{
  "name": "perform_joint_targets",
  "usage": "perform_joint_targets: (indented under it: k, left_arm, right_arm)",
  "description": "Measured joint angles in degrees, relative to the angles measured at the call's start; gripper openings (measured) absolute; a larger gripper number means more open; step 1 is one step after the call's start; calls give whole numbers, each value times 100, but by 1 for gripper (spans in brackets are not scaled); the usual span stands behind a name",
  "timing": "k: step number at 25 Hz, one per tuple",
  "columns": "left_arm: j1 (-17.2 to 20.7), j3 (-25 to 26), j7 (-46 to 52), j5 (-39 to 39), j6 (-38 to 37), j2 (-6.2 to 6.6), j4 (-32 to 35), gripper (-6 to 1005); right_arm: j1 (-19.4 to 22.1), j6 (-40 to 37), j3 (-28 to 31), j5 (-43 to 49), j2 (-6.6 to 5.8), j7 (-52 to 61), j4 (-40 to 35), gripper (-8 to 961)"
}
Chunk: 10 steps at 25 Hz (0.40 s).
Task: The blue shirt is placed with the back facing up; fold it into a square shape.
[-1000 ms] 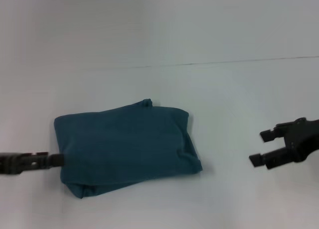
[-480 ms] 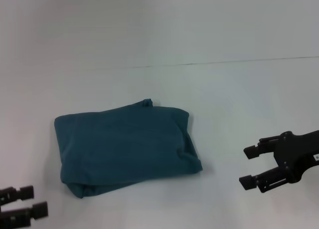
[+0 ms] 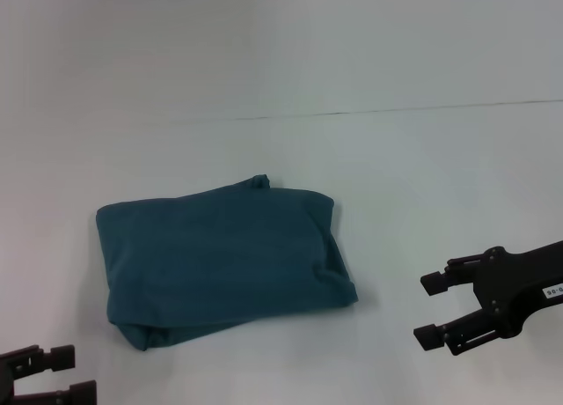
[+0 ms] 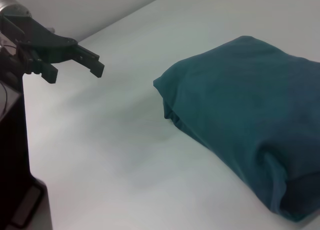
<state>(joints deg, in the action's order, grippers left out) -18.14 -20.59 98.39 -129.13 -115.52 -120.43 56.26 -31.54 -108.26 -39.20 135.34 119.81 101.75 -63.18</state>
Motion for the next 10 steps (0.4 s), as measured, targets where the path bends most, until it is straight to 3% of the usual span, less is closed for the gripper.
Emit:
perform_joint_targets:
  k: [10]
  left_arm:
    - [8, -44, -8, 0, -1, -14, -2, 951]
  right_arm:
    - [-1, 6, 41, 0, -19, -88, 8, 946]
